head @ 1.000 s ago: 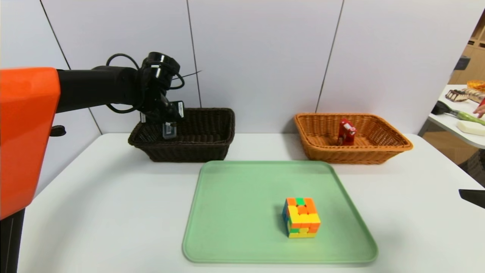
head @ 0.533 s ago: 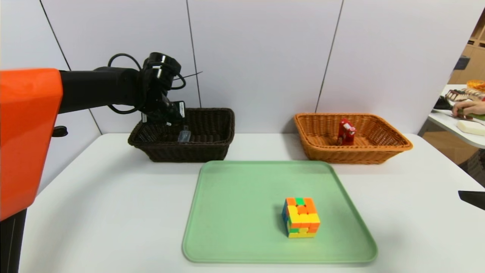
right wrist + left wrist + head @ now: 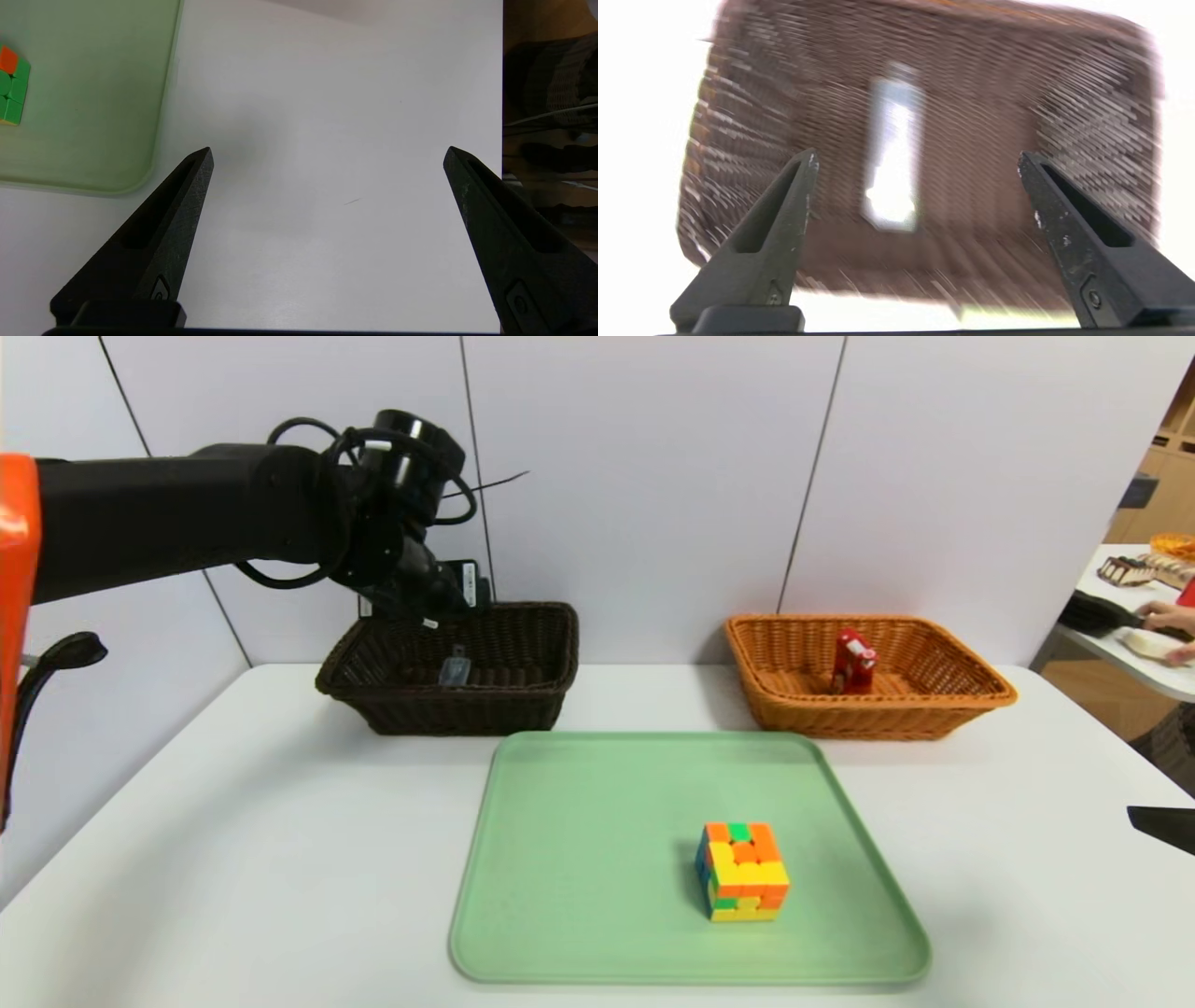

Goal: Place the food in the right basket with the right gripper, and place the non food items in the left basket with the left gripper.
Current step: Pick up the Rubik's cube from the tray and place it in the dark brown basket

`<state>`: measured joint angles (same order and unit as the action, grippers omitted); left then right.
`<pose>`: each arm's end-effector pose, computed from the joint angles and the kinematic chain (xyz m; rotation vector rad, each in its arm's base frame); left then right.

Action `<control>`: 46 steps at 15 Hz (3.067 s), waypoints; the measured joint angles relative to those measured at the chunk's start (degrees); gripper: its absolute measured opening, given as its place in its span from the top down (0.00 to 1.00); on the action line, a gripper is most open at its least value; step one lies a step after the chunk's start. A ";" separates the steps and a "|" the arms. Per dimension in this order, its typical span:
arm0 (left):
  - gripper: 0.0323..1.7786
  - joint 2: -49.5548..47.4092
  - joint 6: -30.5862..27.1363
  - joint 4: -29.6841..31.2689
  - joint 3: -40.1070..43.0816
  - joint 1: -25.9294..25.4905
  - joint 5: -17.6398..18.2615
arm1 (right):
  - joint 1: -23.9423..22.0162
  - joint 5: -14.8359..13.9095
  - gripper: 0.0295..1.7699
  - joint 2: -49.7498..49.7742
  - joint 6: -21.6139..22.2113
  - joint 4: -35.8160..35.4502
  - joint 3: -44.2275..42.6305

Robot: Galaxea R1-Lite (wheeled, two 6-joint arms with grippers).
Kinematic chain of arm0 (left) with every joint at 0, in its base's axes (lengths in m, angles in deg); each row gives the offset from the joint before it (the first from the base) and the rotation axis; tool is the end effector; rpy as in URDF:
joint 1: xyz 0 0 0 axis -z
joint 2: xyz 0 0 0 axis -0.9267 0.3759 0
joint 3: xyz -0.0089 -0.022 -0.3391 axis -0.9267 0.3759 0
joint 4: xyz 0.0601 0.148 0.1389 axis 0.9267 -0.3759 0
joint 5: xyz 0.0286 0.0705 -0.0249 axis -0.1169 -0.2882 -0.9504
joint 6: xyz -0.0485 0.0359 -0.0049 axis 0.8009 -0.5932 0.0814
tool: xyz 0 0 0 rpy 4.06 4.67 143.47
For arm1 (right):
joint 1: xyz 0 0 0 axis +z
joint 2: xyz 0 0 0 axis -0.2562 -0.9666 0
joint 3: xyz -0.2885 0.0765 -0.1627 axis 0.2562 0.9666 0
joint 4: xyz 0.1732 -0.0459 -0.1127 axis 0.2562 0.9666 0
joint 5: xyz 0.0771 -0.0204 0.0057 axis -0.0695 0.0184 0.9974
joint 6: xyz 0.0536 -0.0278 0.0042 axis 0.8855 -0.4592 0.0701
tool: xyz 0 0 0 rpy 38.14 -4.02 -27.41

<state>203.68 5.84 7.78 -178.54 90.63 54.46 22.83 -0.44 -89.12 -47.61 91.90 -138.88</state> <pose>0.4444 -0.1632 0.2795 -0.1002 0.5735 0.0575 0.1444 0.0066 0.2743 -0.2950 0.6597 -0.0246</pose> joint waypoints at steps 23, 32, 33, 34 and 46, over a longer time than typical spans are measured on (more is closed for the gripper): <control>0.05 1.58 18.86 -10.51 -0.02 38.80 -8.68 | -0.91 -0.33 0.04 -0.79 1.02 -0.02 0.17; 0.05 7.25 26.61 -11.24 -0.05 41.62 -10.56 | -1.13 -0.50 0.04 0.44 1.44 0.23 2.02; 0.05 8.17 26.83 -11.14 -0.16 41.89 -10.63 | -1.34 -0.52 0.04 0.74 1.41 0.26 2.27; 0.05 8.94 27.05 -10.86 -0.35 42.14 -10.78 | -1.57 -0.52 0.04 1.02 1.39 0.32 2.49; 0.05 13.92 25.26 -10.17 -0.60 43.30 -13.53 | -1.87 -0.43 0.04 1.93 1.30 -0.02 3.58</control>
<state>217.60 31.10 -2.39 -179.13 133.93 40.93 20.96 -0.86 -87.20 -46.30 91.88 -135.30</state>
